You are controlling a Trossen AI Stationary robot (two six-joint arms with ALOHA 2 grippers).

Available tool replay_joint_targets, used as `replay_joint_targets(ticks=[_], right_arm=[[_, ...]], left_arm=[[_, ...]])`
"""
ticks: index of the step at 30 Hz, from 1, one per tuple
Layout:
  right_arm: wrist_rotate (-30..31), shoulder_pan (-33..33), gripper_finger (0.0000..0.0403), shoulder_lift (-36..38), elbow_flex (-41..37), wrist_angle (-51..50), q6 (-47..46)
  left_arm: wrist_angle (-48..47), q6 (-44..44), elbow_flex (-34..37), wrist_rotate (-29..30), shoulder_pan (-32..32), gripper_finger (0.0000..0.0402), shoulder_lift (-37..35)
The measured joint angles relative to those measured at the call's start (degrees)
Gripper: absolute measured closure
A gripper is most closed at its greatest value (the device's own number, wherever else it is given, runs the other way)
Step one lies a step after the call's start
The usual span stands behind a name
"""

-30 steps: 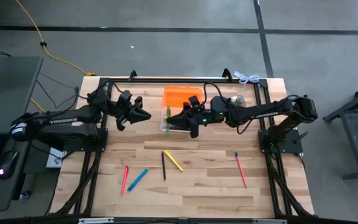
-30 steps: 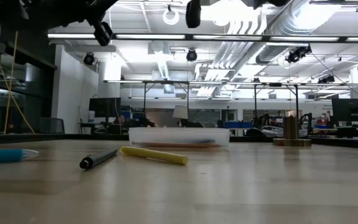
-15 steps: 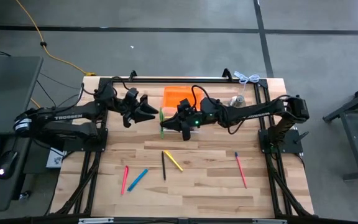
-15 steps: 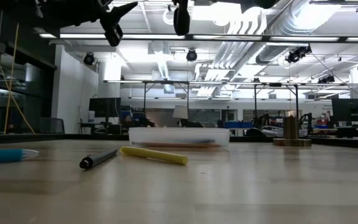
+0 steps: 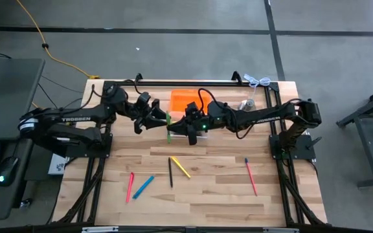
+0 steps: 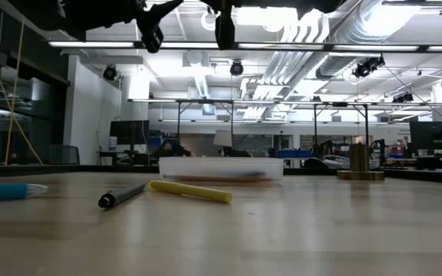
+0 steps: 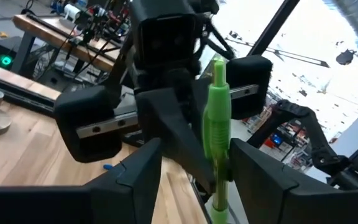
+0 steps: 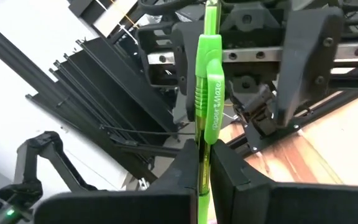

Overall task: Pick & place school supplies into a supply box
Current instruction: Put the green pen into the orange supply box

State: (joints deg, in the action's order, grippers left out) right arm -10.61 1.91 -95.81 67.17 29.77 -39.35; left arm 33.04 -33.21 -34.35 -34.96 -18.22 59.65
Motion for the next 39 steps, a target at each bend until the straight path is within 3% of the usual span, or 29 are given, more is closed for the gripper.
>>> replay_joint_targets(ticks=[19,29,39], right_arm=[[1.49,0.02,0.0403,0.02,-0.03,-0.48,0.77],[1.79,0.04,0.0403,0.02,-0.05,-0.63,0.81],[2.18,0.07,0.0403,0.02,-0.1,-0.78,0.91]], left_arm=[[0.42,-1.53,-0.04,2.32,0.02,0.0204,1.34],[0.48,-1.57,-0.04,3.3,0.02,0.0262,1.32],[0.48,-1.96,-0.04,3.18,0.02,0.0347,1.27]])
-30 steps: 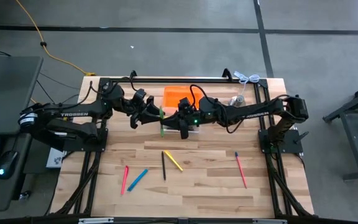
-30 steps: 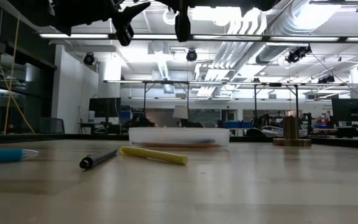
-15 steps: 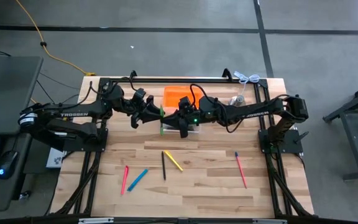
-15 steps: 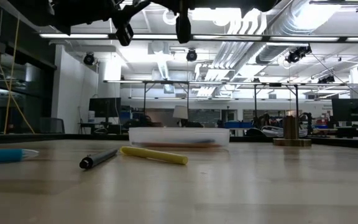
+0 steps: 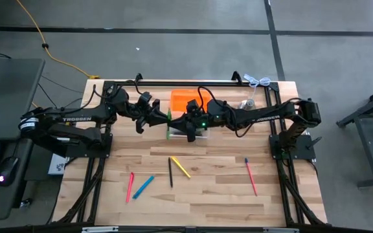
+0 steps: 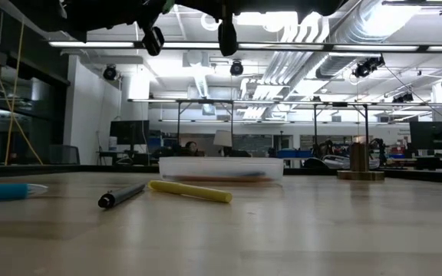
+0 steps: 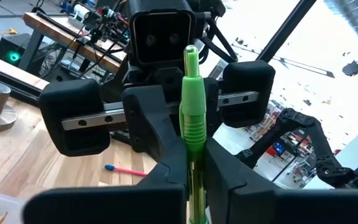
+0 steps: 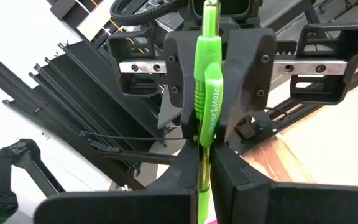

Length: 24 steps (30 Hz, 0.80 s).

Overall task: Pick & place school supplies into a supply box
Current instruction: Put the green pen into the orange supply box

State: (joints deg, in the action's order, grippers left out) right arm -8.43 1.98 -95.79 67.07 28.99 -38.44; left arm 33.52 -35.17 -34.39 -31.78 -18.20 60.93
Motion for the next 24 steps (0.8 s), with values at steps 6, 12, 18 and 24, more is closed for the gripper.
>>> replay_joint_targets(ticks=[6,12,18,24], right_arm=[[-0.06,-0.02,0.0403,0.0,0.0,0.07,0.05],[0.22,-0.03,0.0402,0.01,0.0,0.35,0.03],[1.42,-0.07,0.038,0.11,0.0,0.46,-0.03],[1.45,-0.09,0.0339,0.11,0.0,0.69,-0.1]], left_arm=[[0.0,-0.05,0.0,-0.36,0.0,0.0363,0.0],[0.68,-0.03,0.0,-0.3,0.0,0.0358,0.04],[1.58,0.07,0.0,0.09,-0.02,0.0361,0.09],[1.96,0.27,0.02,0.38,-0.07,0.0363,0.15]])
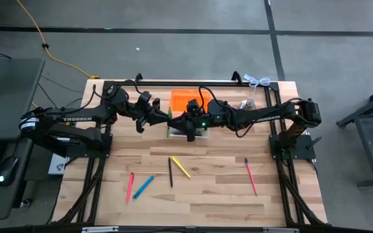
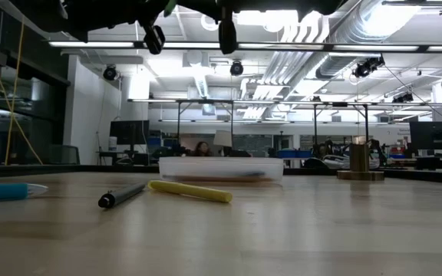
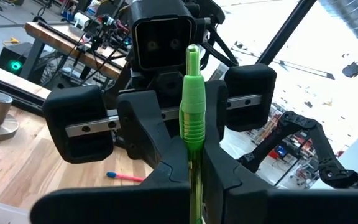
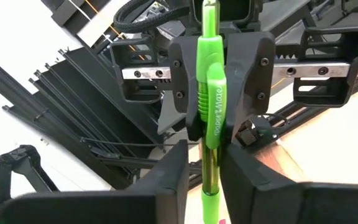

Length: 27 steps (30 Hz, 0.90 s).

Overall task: Pick & place school supplies into a supply box
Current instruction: Put the green pen into the orange supply box

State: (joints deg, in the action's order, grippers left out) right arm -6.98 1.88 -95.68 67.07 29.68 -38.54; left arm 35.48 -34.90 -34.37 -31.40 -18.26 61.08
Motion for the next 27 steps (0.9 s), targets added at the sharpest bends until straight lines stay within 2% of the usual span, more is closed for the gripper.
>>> replay_joint_targets(ticks=[11,27], right_arm=[[-1.79,-0.04,0.0279,0.0,0.09,-1.74,-0.03],[-3.22,0.37,0.0273,0.0,0.09,-5.56,3.04]], left_arm=[[0.3,-0.01,0.04,0.0,-0.11,0.0363,0.0],[-0.71,-0.04,0.07,-0.83,-0.11,0.0366,-0.02]])
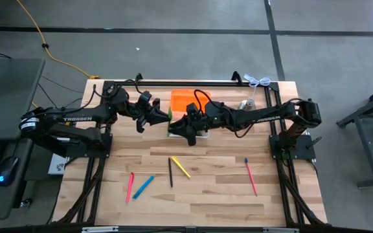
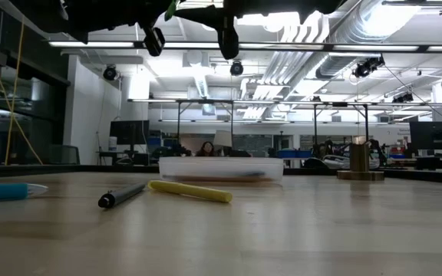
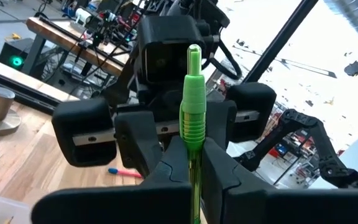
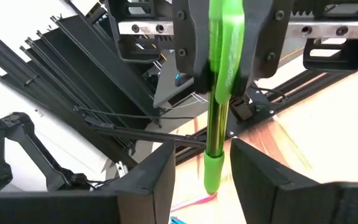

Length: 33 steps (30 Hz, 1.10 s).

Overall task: Pick & place school supplies into a supply box
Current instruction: Put the green pen into the orange supply box

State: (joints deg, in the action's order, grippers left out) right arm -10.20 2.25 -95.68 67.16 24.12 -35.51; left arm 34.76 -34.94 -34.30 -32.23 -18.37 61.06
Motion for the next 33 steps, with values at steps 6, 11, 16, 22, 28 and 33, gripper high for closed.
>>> replay_joint_targets(ticks=[6,11,16,22,28,33], right_arm=[[-0.21,0.38,0.0273,0.0,0.0,-0.07,0.0],[-0.19,0.4,0.0274,0.45,0.0,-2.34,0.02],[-0.22,0.4,0.0273,1.25,0.0,-5.98,0.84],[-0.15,0.4,0.0274,4.2,-0.02,-17.8,1.14],[0.32,0.4,0.0274,7.55,-0.02,-32.56,1.26],[0.75,0.34,0.0274,9.73,-0.02,-44.87,0.95]], left_arm=[[-1.01,0.0,0.0,-0.54,0.0,0.0363,-0.02],[-2.56,0.2,0.0,-1.19,0.0,0.0367,-0.56],[-4.7,0.73,0.0,-1.43,0.0,0.0363,-2.0],[-9.0,2.19,0.02,-0.93,0.0,0.0368,-5.67],[-11.65,3.67,-0.03,1.22,0.0,0.0364,-8.86],[-12.37,4.59,-0.02,2.47,0.0,0.0367,-10.18]])
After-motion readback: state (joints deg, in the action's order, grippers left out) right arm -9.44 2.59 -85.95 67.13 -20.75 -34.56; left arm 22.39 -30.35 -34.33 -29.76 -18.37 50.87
